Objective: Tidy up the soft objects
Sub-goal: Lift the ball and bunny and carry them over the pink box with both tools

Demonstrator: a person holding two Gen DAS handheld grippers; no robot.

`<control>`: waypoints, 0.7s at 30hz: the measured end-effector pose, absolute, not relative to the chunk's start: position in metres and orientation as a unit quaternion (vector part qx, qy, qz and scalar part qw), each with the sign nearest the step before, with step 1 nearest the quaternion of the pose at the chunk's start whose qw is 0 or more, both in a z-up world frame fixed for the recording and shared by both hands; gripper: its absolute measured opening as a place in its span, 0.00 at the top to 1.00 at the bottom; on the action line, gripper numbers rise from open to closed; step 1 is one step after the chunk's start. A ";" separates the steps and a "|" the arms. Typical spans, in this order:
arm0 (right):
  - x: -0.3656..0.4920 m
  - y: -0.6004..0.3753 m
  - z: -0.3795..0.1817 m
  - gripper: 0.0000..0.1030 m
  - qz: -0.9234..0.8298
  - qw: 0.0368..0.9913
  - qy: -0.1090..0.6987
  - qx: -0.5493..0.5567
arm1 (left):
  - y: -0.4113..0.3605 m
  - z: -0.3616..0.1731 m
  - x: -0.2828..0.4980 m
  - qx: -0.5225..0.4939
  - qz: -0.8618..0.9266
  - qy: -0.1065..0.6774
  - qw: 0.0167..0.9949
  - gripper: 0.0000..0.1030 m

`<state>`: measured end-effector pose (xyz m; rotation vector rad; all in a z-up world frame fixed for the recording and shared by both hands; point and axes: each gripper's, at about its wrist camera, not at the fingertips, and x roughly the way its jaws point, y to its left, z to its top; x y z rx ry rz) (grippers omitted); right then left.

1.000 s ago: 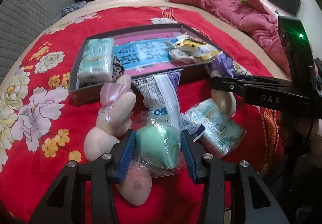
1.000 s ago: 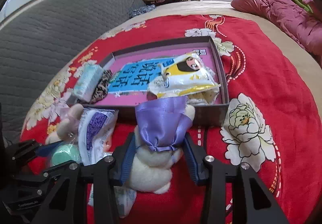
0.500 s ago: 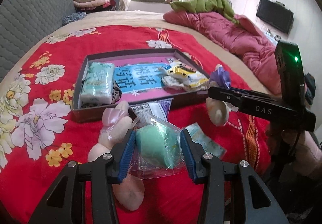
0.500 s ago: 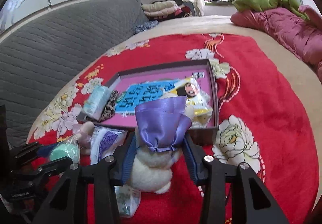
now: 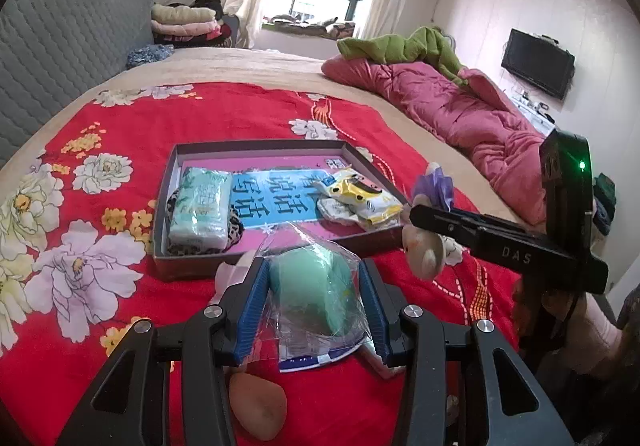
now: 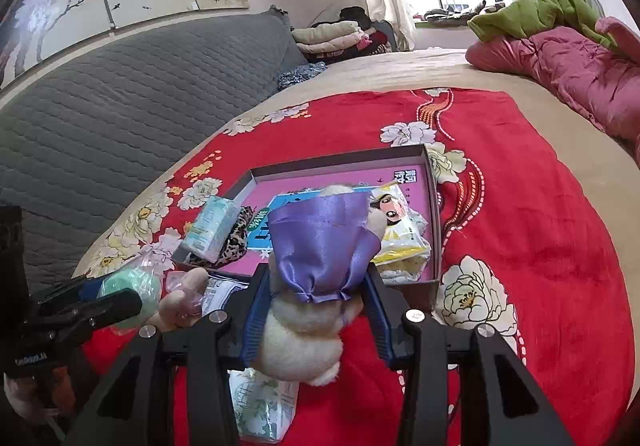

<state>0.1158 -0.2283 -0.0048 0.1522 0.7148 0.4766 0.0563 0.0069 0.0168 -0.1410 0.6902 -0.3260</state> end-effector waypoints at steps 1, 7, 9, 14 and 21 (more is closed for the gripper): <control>0.116 -0.228 -0.004 0.56 0.231 0.907 0.345 0.072 | 0.008 0.018 0.057 -0.072 -0.159 0.334 0.926 0.54; 0.114 -0.228 0.000 0.56 0.237 0.909 0.335 0.073 | 0.016 0.022 0.058 -0.091 -0.156 0.329 0.927 0.54; 0.114 -0.229 0.003 0.56 0.238 0.911 0.329 0.074 | 0.018 0.024 0.059 -0.092 -0.152 0.325 0.929 0.54; 0.114 -0.229 0.008 0.56 0.244 0.913 0.318 0.076 | 0.022 0.028 0.065 -0.085 -0.141 0.314 0.935 0.54; 0.115 -0.231 0.012 0.56 0.243 0.916 0.309 0.077 | 0.025 0.029 0.077 -0.085 -0.135 0.308 0.938 0.54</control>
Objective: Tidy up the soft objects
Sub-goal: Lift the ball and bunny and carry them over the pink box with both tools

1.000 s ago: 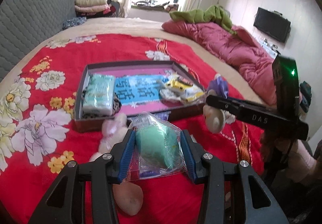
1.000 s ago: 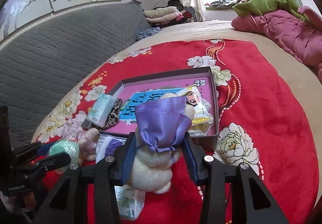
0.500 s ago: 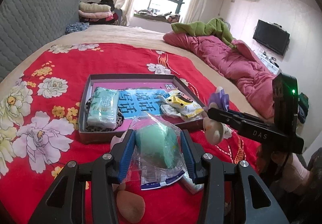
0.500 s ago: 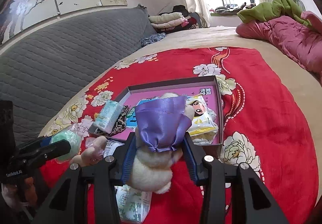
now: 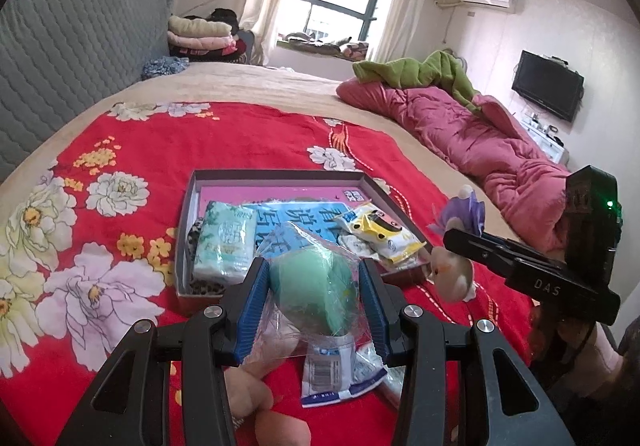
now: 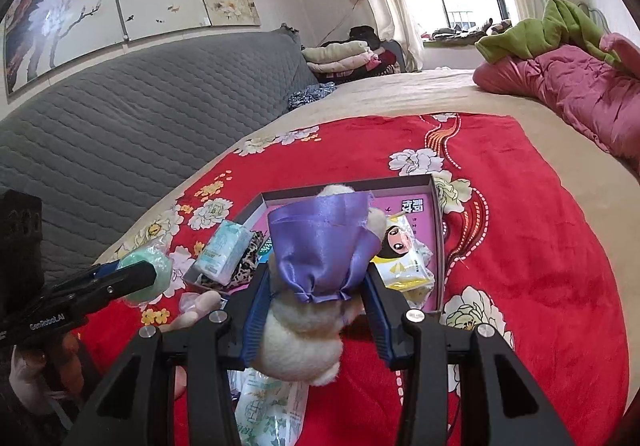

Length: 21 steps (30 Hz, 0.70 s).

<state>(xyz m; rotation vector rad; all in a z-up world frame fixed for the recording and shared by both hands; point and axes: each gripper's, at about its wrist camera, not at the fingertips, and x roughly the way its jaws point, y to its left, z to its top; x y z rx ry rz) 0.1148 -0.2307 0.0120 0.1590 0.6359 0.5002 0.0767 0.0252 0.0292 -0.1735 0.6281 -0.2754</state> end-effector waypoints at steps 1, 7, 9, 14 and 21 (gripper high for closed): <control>0.115 -0.231 0.012 0.56 0.243 0.916 0.309 0.078 | 0.025 0.029 0.078 -0.086 -0.135 0.307 0.938 0.54; 0.117 -0.233 0.011 0.56 0.238 0.917 0.310 0.082 | 0.024 0.029 0.083 -0.086 -0.134 0.306 0.939 0.54; 0.118 -0.234 0.011 0.56 0.238 0.917 0.309 0.084 | 0.025 0.029 0.085 -0.086 -0.132 0.305 0.939 0.54; 0.122 -0.234 0.010 0.56 0.238 0.917 0.307 0.087 | 0.028 0.029 0.090 -0.088 -0.130 0.302 0.940 0.54; 0.130 -0.235 0.014 0.56 0.240 0.919 0.299 0.095 | 0.024 0.030 0.101 -0.084 -0.131 0.301 0.941 0.54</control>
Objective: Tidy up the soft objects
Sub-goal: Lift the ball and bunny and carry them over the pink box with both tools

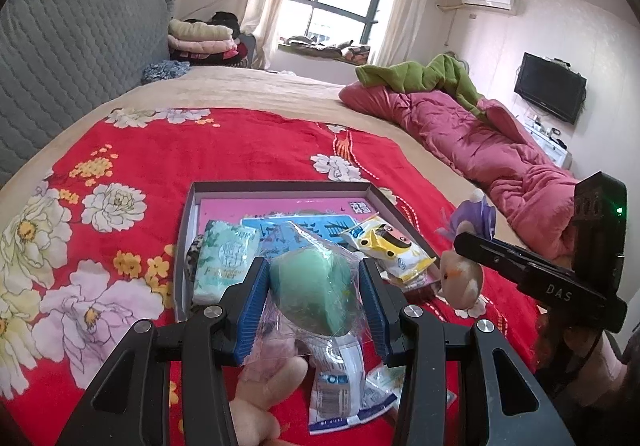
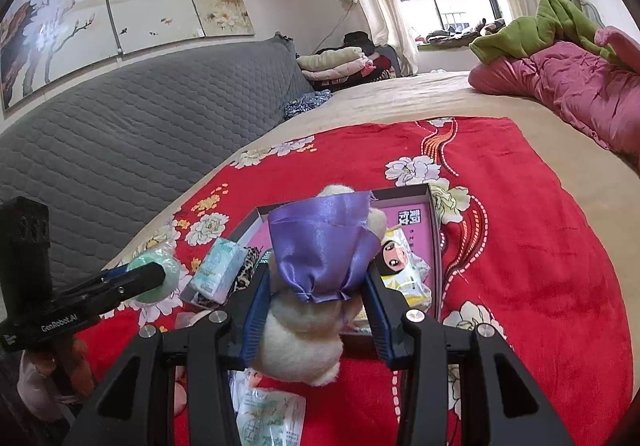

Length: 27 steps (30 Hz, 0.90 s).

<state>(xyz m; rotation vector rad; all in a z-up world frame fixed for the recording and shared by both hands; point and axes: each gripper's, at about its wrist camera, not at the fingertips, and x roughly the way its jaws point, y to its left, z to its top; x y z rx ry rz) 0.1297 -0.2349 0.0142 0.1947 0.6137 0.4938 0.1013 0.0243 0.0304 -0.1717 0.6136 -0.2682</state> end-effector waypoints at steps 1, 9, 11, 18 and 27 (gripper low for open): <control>0.130 -0.235 0.015 0.56 0.240 0.919 0.297 0.094 | 0.023 0.031 0.104 -0.083 -0.133 0.300 0.941 0.54; 0.139 -0.237 0.017 0.56 0.239 0.922 0.290 0.097 | 0.021 0.029 0.125 -0.077 -0.131 0.297 0.943 0.54; 0.141 -0.236 0.018 0.56 0.239 0.923 0.286 0.095 | 0.021 0.027 0.130 -0.078 -0.131 0.298 0.942 0.54; 0.147 -0.238 0.020 0.56 0.235 0.926 0.280 0.096 | 0.015 0.021 0.145 -0.073 -0.142 0.306 0.938 0.54; 0.162 -0.229 0.018 0.56 0.229 0.929 0.274 0.096 | 0.002 0.011 0.161 -0.057 -0.148 0.322 0.933 0.54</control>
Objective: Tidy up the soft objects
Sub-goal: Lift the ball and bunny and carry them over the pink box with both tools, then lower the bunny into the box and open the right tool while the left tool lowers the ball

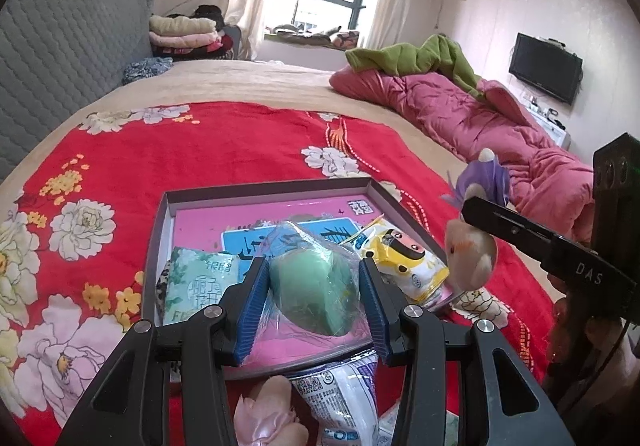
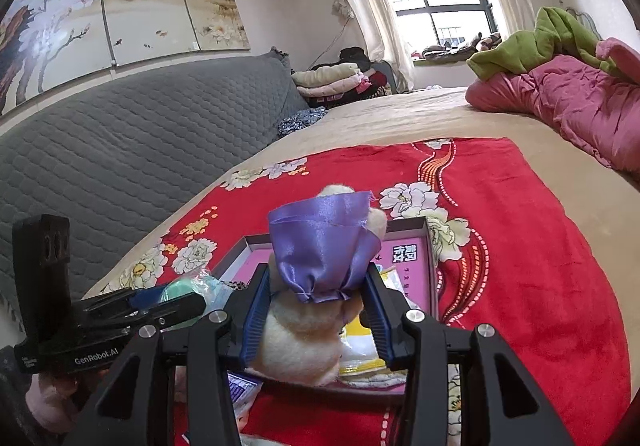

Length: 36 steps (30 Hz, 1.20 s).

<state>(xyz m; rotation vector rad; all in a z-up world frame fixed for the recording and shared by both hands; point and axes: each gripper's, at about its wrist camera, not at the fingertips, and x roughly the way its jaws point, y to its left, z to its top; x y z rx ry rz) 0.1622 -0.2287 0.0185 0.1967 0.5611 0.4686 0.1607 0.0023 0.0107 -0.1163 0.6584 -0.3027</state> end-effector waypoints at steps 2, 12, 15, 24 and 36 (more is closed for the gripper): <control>0.165 -0.225 0.016 0.56 0.231 0.928 0.277 0.095 | 0.002 0.008 0.164 -0.056 -0.149 0.327 0.932 0.54; 0.179 -0.218 0.001 0.56 0.220 0.921 0.299 0.120 | -0.006 -0.008 0.176 -0.034 -0.146 0.358 0.922 0.54; 0.183 -0.218 -0.005 0.56 0.220 0.917 0.308 0.129 | -0.008 -0.012 0.178 -0.030 -0.146 0.363 0.920 0.54; 0.190 -0.212 -0.012 0.56 0.219 0.913 0.316 0.133 | -0.007 -0.021 0.184 -0.023 -0.135 0.382 0.914 0.54; 0.185 -0.174 -0.026 0.56 0.175 0.927 0.332 -0.021 | -0.007 -0.030 0.187 -0.022 -0.127 0.402 0.906 0.54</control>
